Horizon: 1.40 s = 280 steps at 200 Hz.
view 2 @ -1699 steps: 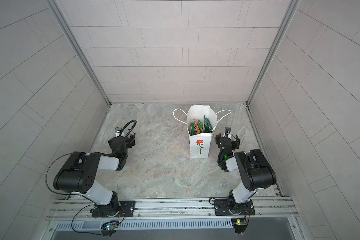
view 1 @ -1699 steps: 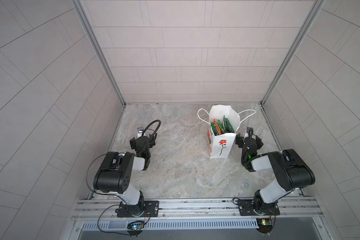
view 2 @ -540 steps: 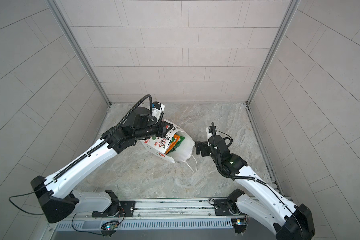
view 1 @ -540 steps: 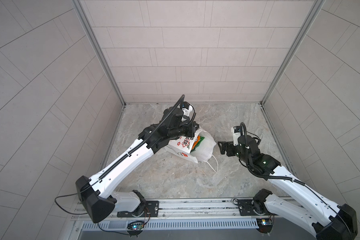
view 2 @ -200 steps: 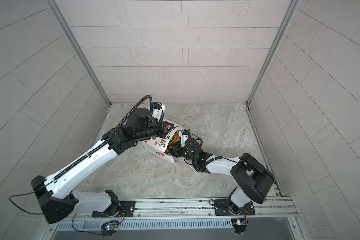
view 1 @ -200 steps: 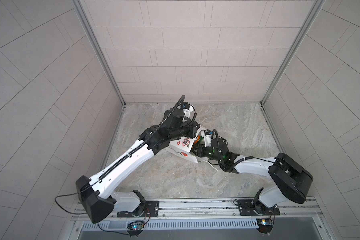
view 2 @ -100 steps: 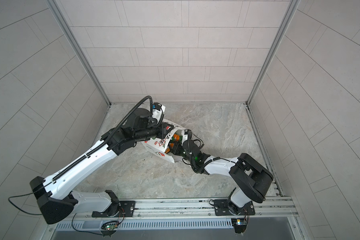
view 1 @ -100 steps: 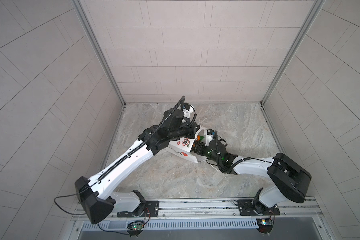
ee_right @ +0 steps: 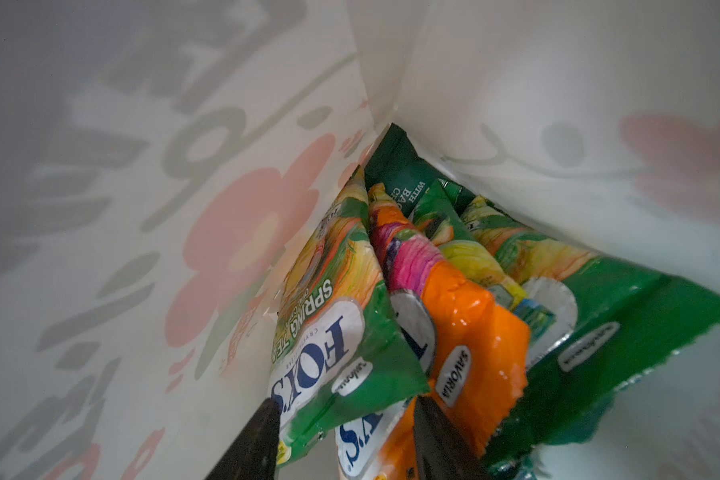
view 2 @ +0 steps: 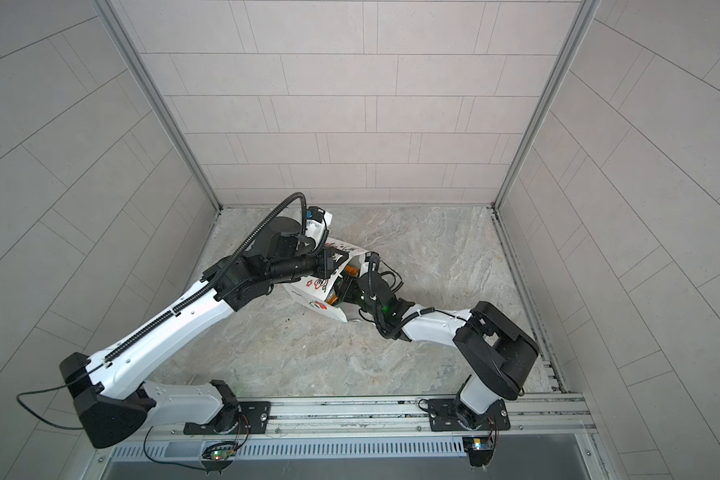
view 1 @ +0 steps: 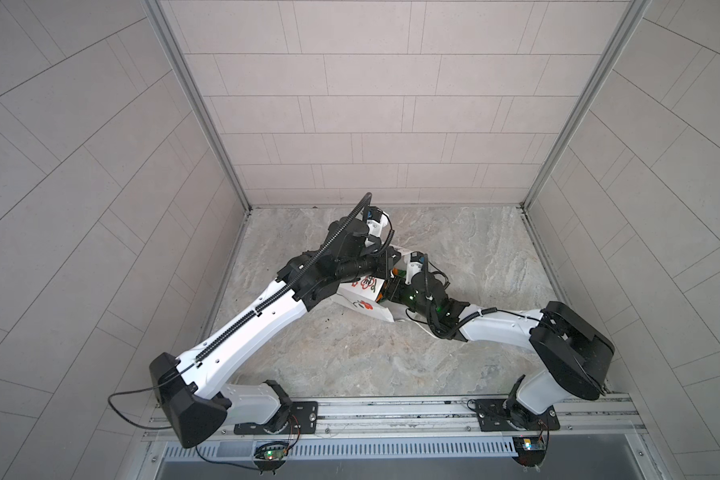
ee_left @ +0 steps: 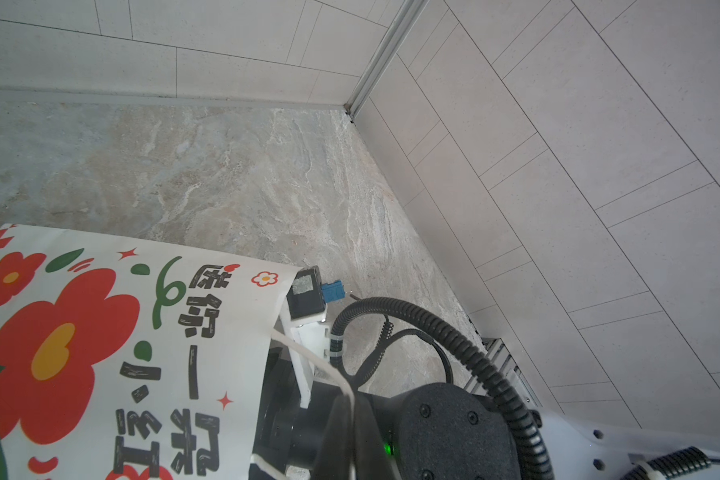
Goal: Take the snacks out of the paper bag
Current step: 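Grasp a green Fox's Spring Tea packet inside the bag with the right gripper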
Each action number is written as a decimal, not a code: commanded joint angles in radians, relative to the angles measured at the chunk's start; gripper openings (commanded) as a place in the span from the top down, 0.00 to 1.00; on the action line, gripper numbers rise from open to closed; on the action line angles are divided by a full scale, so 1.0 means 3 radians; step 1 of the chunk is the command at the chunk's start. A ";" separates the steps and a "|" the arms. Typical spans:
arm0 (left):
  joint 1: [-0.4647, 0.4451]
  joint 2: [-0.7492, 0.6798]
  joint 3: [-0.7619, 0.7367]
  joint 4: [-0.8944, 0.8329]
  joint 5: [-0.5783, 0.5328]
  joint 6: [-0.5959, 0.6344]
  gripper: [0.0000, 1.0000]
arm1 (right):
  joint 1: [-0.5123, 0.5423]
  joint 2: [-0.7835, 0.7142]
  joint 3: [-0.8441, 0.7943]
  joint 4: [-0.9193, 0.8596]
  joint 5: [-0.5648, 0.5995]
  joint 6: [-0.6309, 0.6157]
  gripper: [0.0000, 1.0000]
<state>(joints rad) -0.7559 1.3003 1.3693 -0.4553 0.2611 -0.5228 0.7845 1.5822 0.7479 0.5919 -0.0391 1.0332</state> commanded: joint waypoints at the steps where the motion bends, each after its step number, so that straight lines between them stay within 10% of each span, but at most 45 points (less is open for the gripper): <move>1: -0.0040 -0.0102 0.0002 0.0027 0.0045 0.0053 1.00 | 0.0005 0.0096 0.0076 -0.0097 0.0038 0.0064 0.47; 100: -0.0055 -0.0086 0.0019 -0.0006 0.0095 0.0086 1.00 | 0.0006 0.0575 0.0361 0.0335 -0.0267 0.0204 0.48; 153: -0.0056 -0.0177 0.0002 -0.0162 -0.0249 0.0157 1.00 | 0.0004 0.0547 0.0394 0.0386 -0.0296 0.0076 1.00; 280: -0.0057 -0.0415 -0.0136 -0.0436 -0.1259 0.0175 1.00 | -0.0067 -0.0537 0.0033 -0.0534 -0.0385 -0.0596 1.00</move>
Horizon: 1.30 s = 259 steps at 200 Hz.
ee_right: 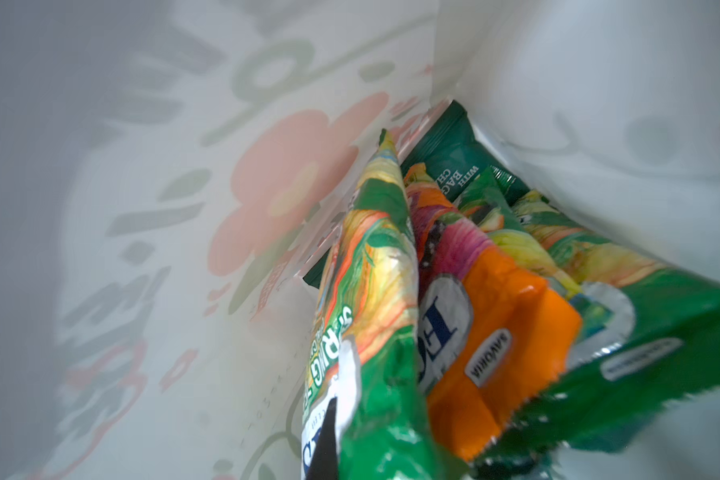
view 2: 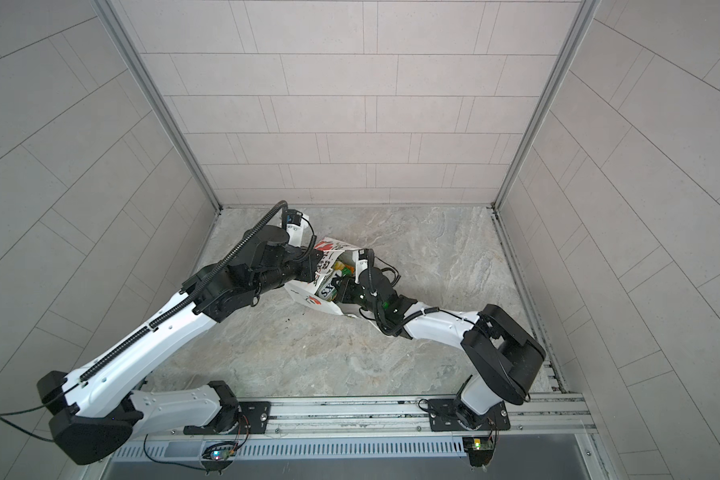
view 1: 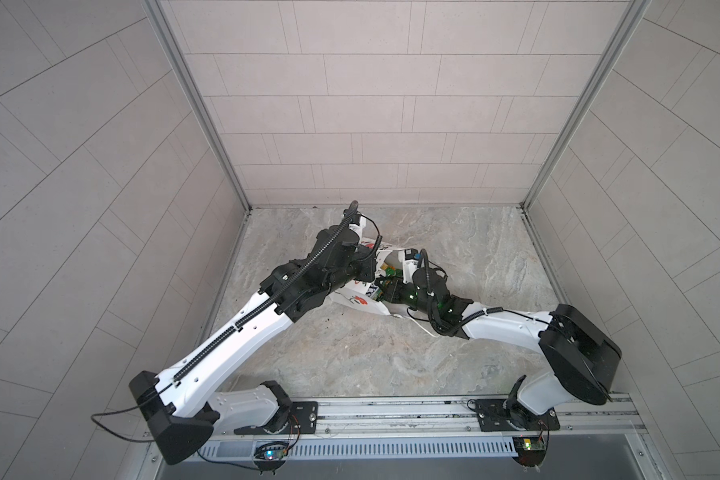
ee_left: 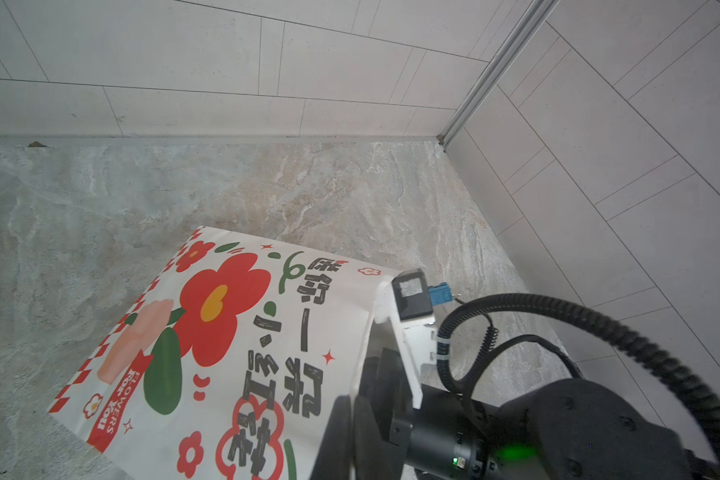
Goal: Take the snacks out of the paper bag
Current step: 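Grasp a green Fox's Spring Tea packet inside the bag with the right gripper, then pull the packet out of the bag with the right gripper, away from the robot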
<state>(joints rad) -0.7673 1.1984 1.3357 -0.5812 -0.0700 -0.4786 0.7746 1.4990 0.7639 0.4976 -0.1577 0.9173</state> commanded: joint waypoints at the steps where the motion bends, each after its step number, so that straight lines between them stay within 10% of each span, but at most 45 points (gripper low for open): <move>1: -0.0019 -0.0077 -0.0024 -0.0016 -0.0155 0.0027 1.00 | -0.0035 -0.0271 -0.0023 -0.0228 0.0005 -0.0215 1.00; 141: -0.0019 -0.0096 -0.0065 0.0071 -0.0122 0.0025 1.00 | -0.0355 -0.1651 0.0068 -0.1855 -0.0754 -0.0999 1.00; 259: -0.0019 -0.0103 -0.0078 0.0062 -0.0074 0.0046 1.00 | -0.0835 -0.2542 0.0584 -0.3221 -0.0534 -0.1601 1.00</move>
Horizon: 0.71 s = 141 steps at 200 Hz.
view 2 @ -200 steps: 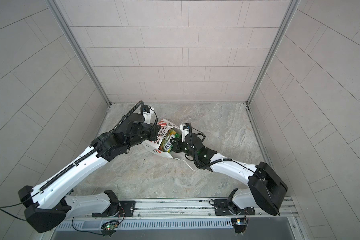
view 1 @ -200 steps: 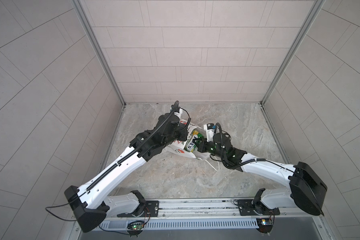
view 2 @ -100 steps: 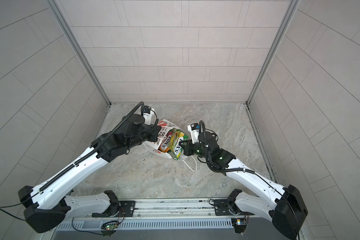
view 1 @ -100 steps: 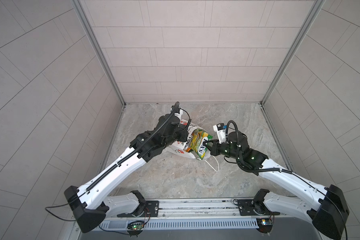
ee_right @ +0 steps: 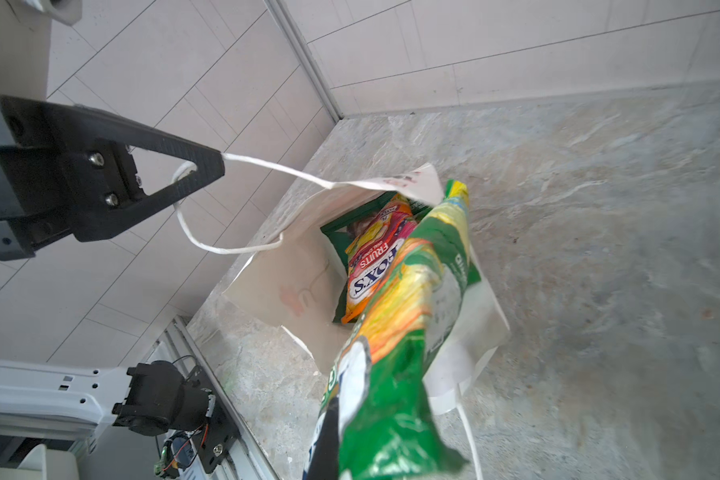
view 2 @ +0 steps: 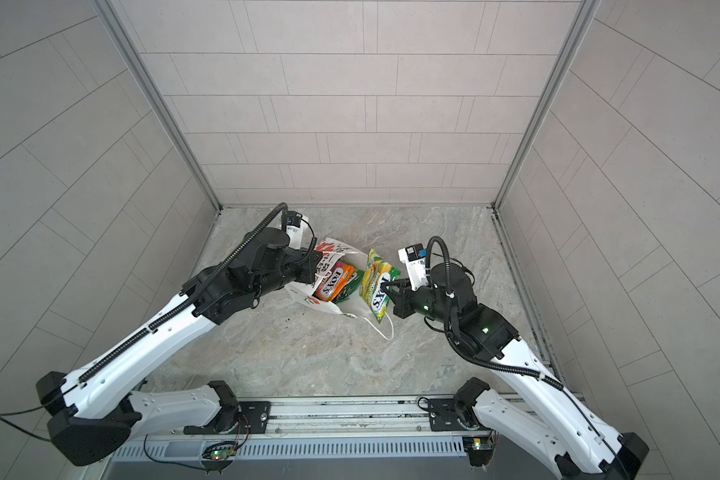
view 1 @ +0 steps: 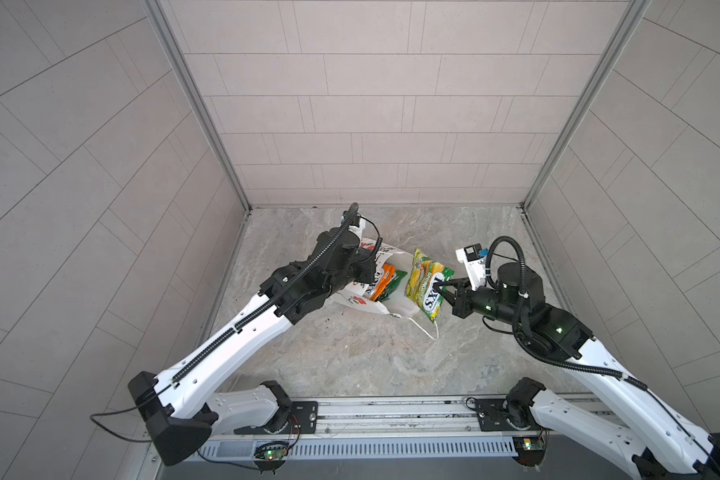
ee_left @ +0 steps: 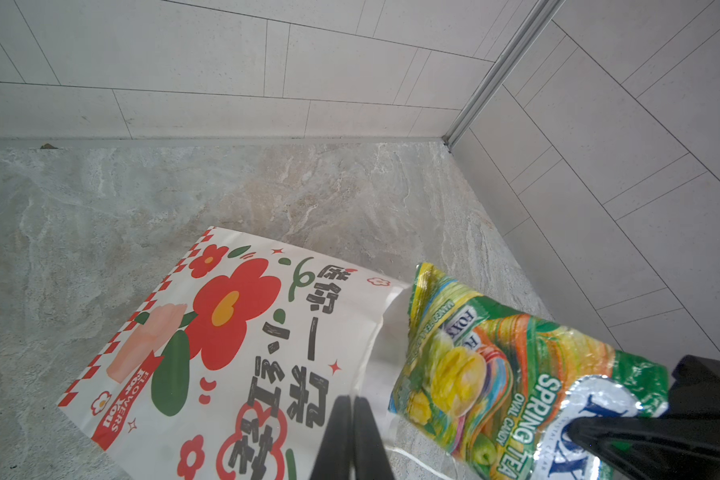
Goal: Take the snacks out of the paper bag
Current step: 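Pull the packet out of the bag with the right gripper, away from the robot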
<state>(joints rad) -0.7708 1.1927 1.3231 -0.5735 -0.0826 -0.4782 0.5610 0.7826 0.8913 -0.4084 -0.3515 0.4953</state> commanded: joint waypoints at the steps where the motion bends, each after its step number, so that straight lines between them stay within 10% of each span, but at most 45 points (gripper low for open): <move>1: -0.0008 -0.0082 -0.0037 0.0036 -0.0032 0.0044 1.00 | -0.0132 -0.0159 0.0164 -0.0207 0.0110 -0.0197 1.00; 63: -0.0008 -0.0105 -0.0047 0.0040 0.0054 0.0055 1.00 | -0.0489 -0.0223 0.0299 -0.0489 0.0345 -0.0270 1.00; 141: -0.0008 -0.0129 -0.0059 0.0086 0.0187 0.0004 1.00 | -0.1404 0.0868 0.0236 0.0243 -0.0318 -0.0323 1.00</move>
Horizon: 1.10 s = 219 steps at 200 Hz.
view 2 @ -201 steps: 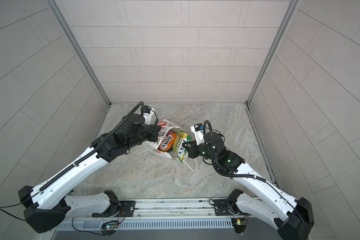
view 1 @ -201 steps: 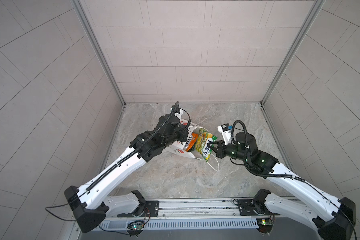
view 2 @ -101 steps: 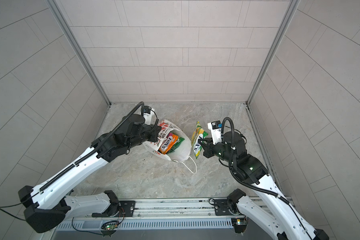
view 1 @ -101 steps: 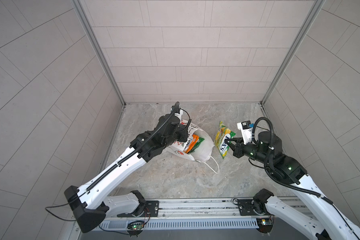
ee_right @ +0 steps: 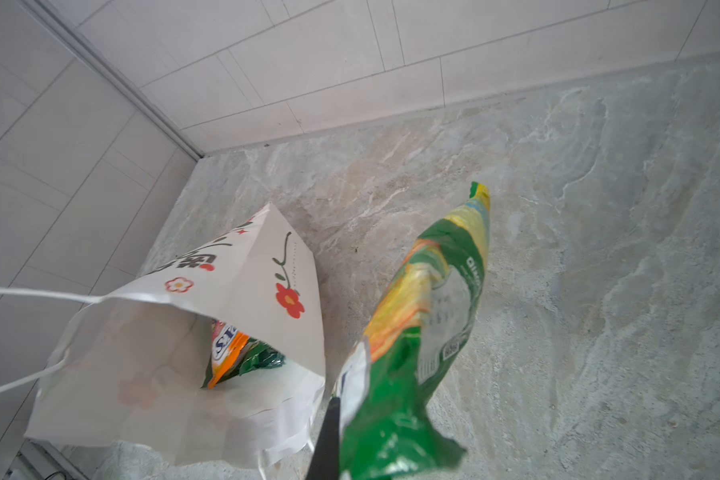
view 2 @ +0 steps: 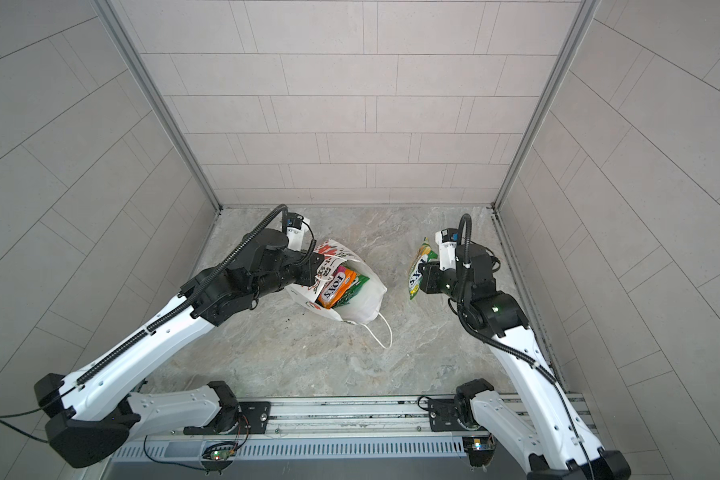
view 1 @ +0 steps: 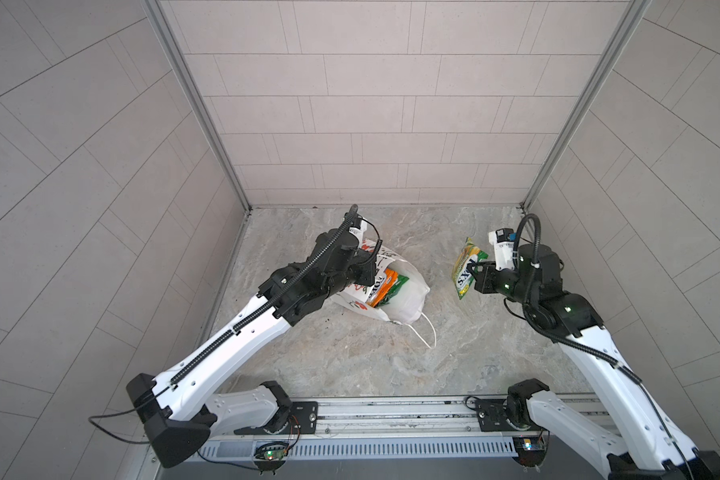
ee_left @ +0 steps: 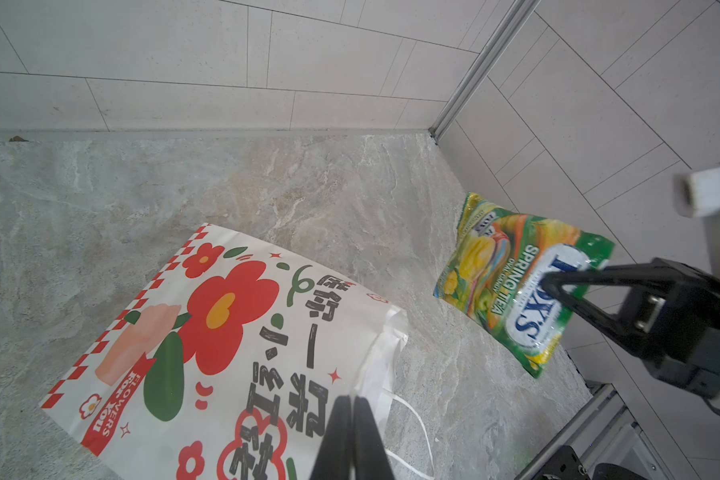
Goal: Take the snacks out of the paper bag
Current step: 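Pull the packet out of the bag with the right gripper, away from the robot, then lower the packet onto the table and open the right gripper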
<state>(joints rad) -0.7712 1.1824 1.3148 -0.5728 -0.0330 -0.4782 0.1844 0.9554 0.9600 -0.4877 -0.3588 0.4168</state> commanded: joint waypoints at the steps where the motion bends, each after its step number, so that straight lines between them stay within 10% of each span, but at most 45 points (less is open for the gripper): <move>1: -0.0004 -0.0093 -0.0031 0.0084 0.0023 0.0004 1.00 | -0.0154 0.0310 0.0006 0.0522 -0.0293 -0.0058 1.00; 82: -0.0003 -0.0132 -0.0026 0.0089 0.0017 -0.0004 1.00 | -0.0377 0.1878 0.0332 0.1896 -0.0866 0.0322 1.00; 219: -0.0006 -0.0154 -0.0031 0.0131 0.0183 -0.0022 1.00 | -0.0864 0.3365 0.1239 0.1521 -0.1104 0.0099 1.00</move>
<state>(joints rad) -0.7712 1.1610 1.3067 -0.5724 0.0025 -0.4816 -0.0486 1.9514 1.3186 0.0010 -0.6979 0.4938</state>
